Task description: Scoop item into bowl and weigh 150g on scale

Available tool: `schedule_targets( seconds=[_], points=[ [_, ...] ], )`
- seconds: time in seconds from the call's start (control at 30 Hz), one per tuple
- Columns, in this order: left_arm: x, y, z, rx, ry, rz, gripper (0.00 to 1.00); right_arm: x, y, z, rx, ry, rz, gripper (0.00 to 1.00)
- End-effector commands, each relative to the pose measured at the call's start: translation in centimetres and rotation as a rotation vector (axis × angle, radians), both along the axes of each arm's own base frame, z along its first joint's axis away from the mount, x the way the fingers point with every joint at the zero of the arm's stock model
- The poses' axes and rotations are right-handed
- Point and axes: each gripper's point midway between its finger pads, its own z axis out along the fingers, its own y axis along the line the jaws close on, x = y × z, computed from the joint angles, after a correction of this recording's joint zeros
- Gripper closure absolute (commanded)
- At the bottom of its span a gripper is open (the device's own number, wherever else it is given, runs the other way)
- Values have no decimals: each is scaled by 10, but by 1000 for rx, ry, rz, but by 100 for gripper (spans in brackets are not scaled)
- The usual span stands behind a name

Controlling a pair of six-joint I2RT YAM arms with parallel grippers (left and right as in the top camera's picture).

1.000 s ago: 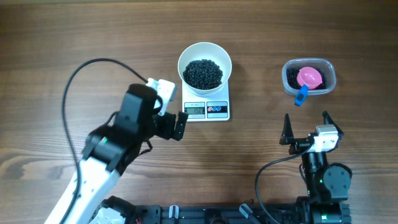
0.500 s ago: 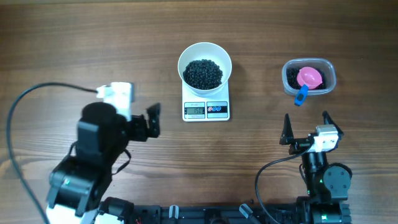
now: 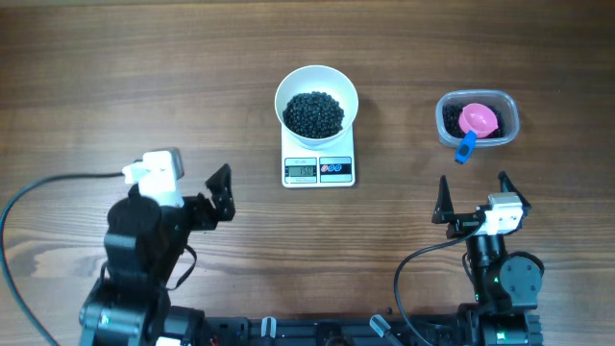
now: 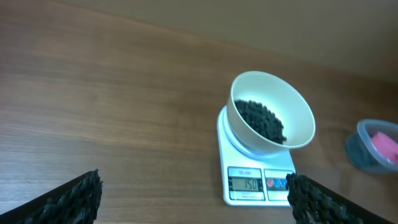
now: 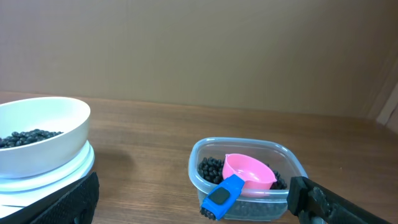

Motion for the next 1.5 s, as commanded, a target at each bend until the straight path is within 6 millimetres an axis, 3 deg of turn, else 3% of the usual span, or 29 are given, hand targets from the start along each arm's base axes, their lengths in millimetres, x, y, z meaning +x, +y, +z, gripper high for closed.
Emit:
schedule_targets(
  seconds=[0.0,0.4,1.03,1.47],
  points=[
    [-9,9,3,-26,-61,34,0,-1,3,3,12,-14,16,0],
    [-28,35,1,-40,-191,131,0,-1,3,3,12,-13,16,0],
    [-8,28,-23,-5,-327,71,0,-1,3,3,12,-13,16,0],
    [-13,27,-24,-7,-421,67,0,-1,3,3,13,-13,16,0]
  ],
)
